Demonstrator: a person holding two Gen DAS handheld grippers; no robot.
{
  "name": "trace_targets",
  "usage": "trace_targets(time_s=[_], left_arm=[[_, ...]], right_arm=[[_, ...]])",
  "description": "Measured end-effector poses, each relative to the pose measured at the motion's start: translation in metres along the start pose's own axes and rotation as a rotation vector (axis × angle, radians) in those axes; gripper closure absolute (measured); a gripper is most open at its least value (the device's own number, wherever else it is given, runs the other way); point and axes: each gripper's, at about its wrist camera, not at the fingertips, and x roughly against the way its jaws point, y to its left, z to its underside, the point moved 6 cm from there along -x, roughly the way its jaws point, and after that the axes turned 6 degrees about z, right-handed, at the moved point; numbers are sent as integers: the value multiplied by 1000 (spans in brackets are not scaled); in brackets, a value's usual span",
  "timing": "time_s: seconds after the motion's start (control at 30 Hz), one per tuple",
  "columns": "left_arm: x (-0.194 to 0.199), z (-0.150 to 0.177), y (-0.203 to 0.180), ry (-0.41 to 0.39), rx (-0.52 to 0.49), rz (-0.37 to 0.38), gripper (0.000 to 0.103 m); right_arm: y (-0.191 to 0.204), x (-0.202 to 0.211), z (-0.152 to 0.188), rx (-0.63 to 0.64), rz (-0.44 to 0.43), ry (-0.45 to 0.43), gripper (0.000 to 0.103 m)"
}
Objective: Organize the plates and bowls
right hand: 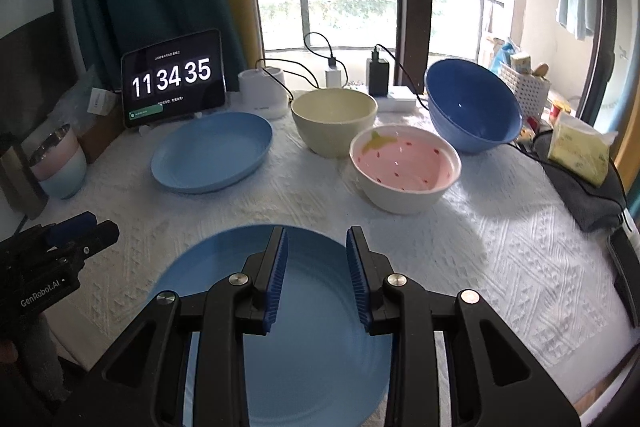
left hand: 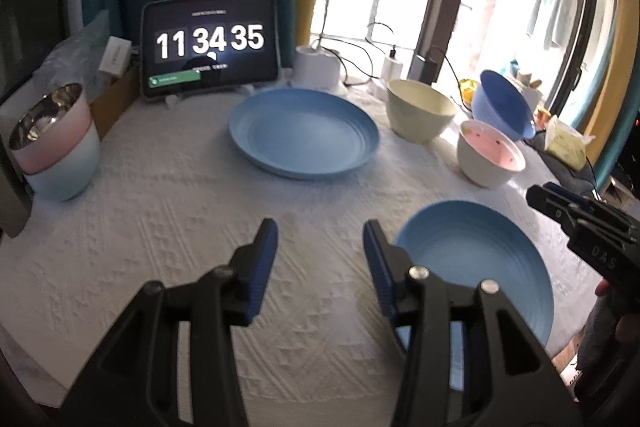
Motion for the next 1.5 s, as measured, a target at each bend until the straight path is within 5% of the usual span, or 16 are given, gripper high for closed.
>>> trace_targets(time_s=[1.5], left_arm=[[-30,-73,91,-114,66,-83,56]], right_arm=[[75,-52,-84,142,-94,-90,71]])
